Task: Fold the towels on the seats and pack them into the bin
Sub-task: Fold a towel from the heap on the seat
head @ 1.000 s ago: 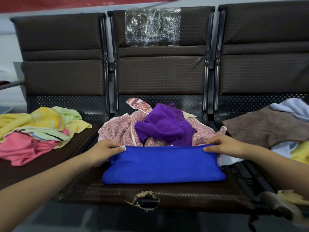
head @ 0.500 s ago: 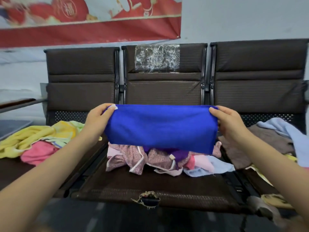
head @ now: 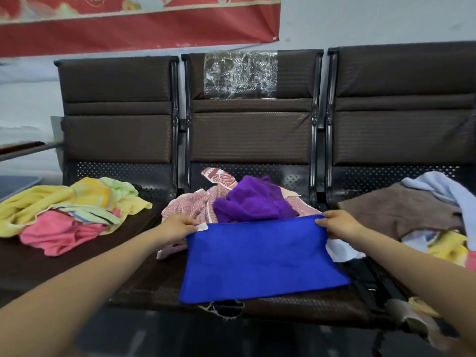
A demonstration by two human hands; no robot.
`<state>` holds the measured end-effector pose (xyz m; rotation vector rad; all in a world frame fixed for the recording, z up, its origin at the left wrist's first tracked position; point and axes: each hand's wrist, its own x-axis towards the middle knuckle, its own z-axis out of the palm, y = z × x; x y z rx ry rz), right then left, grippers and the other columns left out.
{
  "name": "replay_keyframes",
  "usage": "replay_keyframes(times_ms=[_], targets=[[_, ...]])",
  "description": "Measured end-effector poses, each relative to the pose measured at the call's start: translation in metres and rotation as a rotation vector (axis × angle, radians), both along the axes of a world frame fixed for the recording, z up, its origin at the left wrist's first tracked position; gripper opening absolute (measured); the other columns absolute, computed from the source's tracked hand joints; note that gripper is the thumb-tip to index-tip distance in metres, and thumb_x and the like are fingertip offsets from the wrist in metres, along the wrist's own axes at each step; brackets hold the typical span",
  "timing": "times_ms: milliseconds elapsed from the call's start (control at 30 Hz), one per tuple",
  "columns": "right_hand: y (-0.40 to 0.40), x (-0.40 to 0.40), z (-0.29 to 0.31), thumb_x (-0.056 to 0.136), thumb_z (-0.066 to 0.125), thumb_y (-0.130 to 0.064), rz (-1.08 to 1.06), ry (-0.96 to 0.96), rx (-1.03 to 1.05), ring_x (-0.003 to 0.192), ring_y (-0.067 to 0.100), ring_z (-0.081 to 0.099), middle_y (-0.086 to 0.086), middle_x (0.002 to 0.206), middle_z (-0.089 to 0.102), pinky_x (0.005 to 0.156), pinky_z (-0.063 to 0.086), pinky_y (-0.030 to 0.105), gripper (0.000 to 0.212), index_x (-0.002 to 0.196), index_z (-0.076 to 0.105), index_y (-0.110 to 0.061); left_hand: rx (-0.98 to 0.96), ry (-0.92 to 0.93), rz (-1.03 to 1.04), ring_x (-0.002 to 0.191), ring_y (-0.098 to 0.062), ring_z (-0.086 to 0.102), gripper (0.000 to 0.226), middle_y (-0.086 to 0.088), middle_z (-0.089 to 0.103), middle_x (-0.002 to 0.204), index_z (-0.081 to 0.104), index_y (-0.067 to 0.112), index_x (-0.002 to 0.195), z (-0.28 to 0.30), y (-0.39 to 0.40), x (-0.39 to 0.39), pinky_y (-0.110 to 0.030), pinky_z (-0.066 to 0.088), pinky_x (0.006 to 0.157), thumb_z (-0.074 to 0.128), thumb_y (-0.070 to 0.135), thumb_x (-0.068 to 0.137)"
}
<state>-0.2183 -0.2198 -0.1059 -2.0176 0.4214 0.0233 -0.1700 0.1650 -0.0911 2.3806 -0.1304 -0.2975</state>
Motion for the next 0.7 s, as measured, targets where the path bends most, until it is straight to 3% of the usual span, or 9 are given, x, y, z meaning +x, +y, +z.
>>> replay_keyframes(times_ms=[100,167,233,400,467,500,533,600,700], targets=[[0.000,0.005,-0.014,0.090,0.060,-0.003,-0.026,0.029,-0.102,0.055,0.015,0.041,0.006,0.060,0.043,0.053,0.031,0.027,0.029,0.063,0.048,-0.006,0.023,0.005,0.065,0.075,-0.023,0.059,0.021,-0.011,0.067,0.092,0.073,0.009,0.098,-0.012,-0.005,0.006,-0.027,0.044,0.060,0.053,0.012,0.095],[0.001,-0.002,-0.017,0.090,0.066,-0.015,-0.030,0.094,0.028,0.043,0.014,0.043,0.005,0.052,0.043,0.047,0.036,0.022,0.033,0.064,0.044,-0.014,-0.060,0.060,0.146,0.058,-0.019,0.049,0.019,-0.010,0.056,0.078,0.065,0.010,0.090,-0.019,-0.009,0.003,-0.023,0.040,0.045,0.048,0.012,0.097],[0.001,-0.014,-0.014,0.086,0.071,-0.027,-0.012,0.177,0.156,0.037,0.012,0.044,0.003,0.047,0.046,0.042,0.037,0.018,0.031,0.074,0.044,-0.016,-0.146,0.136,0.222,0.054,-0.018,0.046,0.021,-0.008,0.048,0.072,0.053,0.011,0.083,-0.024,-0.011,0.001,-0.021,0.041,0.042,0.048,0.024,0.099],[-0.002,-0.035,-0.017,0.069,0.082,-0.036,0.044,0.286,0.133,0.053,0.013,0.038,0.004,0.062,0.047,0.049,0.027,0.023,0.034,0.078,0.058,-0.013,-0.314,0.334,0.343,0.067,-0.020,0.060,0.031,-0.007,0.056,0.073,0.055,0.011,0.102,-0.035,0.003,-0.006,-0.030,0.052,0.067,0.053,0.041,0.095],[-0.001,-0.037,-0.024,0.058,0.082,-0.038,0.014,0.269,0.168,0.068,0.021,0.050,0.019,0.083,0.064,0.060,0.036,0.027,0.052,0.094,0.068,-0.003,-0.325,0.349,0.337,0.063,-0.017,0.057,0.025,-0.005,0.055,0.072,0.054,0.012,0.102,-0.035,0.004,-0.011,-0.028,0.051,0.067,0.054,0.036,0.096],[0.001,-0.037,-0.025,0.063,0.081,-0.033,-0.024,0.250,0.223,0.079,0.026,0.056,0.026,0.100,0.067,0.071,0.043,0.030,0.055,0.103,0.068,0.003,-0.319,0.340,0.331,0.063,-0.017,0.055,0.021,-0.005,0.055,0.074,0.054,0.011,0.098,-0.035,0.003,-0.013,-0.027,0.049,0.065,0.053,0.032,0.096],[0.006,-0.038,-0.022,0.073,0.077,-0.025,-0.054,0.227,0.277,0.089,0.031,0.061,0.027,0.110,0.067,0.083,0.047,0.035,0.046,0.107,0.067,0.004,-0.313,0.322,0.334,0.062,-0.017,0.054,0.018,-0.006,0.055,0.075,0.055,0.011,0.093,-0.035,0.002,-0.015,-0.027,0.048,0.063,0.053,0.028,0.097],[0.017,-0.039,-0.010,0.085,0.066,-0.012,-0.076,0.192,0.358,0.094,0.035,0.065,0.023,0.106,0.069,0.097,0.049,0.045,0.027,0.108,0.066,0.003,-0.321,0.297,0.341,0.058,-0.017,0.050,0.015,-0.007,0.054,0.077,0.057,0.011,0.088,-0.035,0.001,-0.017,-0.025,0.045,0.058,0.051,0.022,0.097],[0.039,-0.036,0.016,0.090,0.059,-0.010,-0.023,0.123,0.499,0.075,0.024,0.066,0.009,0.080,0.073,0.078,0.052,0.035,0.013,0.098,0.068,-0.005,-0.368,0.306,0.355,0.053,-0.016,0.045,0.011,-0.006,0.052,0.075,0.057,0.015,0.093,-0.035,0.001,-0.019,-0.021,0.042,0.049,0.048,0.019,0.094]])
